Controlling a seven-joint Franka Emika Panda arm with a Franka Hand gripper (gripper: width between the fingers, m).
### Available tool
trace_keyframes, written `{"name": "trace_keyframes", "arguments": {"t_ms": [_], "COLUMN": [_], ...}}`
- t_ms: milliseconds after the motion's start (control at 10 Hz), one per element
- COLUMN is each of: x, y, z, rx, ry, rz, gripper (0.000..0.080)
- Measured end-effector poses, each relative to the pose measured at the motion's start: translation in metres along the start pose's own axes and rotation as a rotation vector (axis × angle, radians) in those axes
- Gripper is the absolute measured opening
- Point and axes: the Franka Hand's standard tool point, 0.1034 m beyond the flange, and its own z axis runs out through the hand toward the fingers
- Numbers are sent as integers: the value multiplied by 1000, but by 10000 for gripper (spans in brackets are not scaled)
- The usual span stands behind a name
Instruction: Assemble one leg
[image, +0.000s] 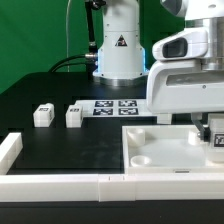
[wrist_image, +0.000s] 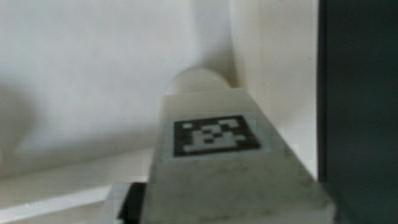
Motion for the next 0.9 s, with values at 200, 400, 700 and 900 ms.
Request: {"name": "trace_keyframes", "arguments": {"t_ms": [200,400,700,900], "x": [-1,1,5,4], "y": [2,4,6,5], "z": [1,1,2,2], "rx": [-11,-13,5,25], "ry": [8,12,8,-1], "rz": [282,532,817,982], "gripper": [297,297,297,297]}}
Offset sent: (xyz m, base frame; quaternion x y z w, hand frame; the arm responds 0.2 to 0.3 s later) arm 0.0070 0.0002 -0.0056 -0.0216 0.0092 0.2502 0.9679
